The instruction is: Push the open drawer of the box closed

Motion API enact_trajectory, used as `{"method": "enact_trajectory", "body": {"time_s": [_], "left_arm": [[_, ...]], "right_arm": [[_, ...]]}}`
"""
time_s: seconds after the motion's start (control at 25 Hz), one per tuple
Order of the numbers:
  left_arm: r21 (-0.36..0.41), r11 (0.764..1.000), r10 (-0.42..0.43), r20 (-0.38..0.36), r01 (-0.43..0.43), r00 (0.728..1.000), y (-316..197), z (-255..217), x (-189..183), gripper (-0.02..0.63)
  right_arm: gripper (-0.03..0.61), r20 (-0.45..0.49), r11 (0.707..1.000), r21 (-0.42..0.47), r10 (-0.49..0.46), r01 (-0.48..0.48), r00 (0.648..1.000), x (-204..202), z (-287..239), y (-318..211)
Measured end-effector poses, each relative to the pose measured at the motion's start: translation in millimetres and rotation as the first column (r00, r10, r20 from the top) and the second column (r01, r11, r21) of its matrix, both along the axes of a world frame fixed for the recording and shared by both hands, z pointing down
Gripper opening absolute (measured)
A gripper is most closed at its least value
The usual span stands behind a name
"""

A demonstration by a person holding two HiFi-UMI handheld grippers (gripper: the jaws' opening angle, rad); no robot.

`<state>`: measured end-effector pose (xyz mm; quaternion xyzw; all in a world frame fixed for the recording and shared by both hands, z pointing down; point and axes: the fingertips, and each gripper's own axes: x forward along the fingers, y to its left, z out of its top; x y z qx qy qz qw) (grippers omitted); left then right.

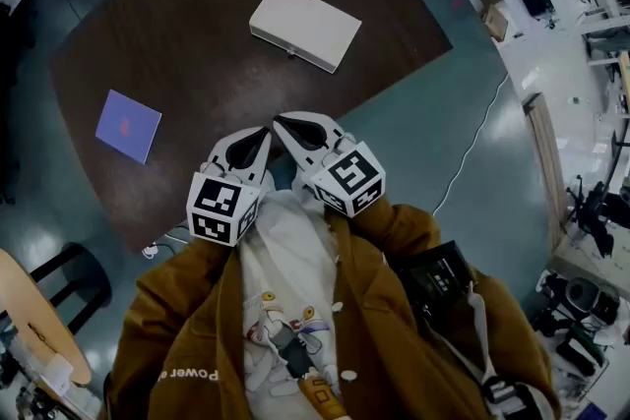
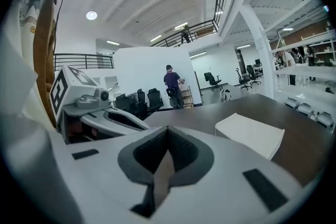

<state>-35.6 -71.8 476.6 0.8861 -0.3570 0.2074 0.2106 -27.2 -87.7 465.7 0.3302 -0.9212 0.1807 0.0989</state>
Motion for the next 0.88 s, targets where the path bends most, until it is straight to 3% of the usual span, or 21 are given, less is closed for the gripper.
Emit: {"method": "enact_trajectory", "body": {"time_s": [0.4,0.88], "left_arm": [[0.014,1.0,-0.021,-0.018,0.021,1.0,5,-6,-13,0.006],[-0.004,1.0,0.013,-0.012,-0.013,1.0,31,-9,-1,0.006]], "right_arm": [[0.0,-0.002,0.999,0.015,0.041,-0.041,0.999,-3,-10,10],[0.0,-0.009,0.997,-0.002,0.073,-0.073,0.997,10,-13,35]]}}
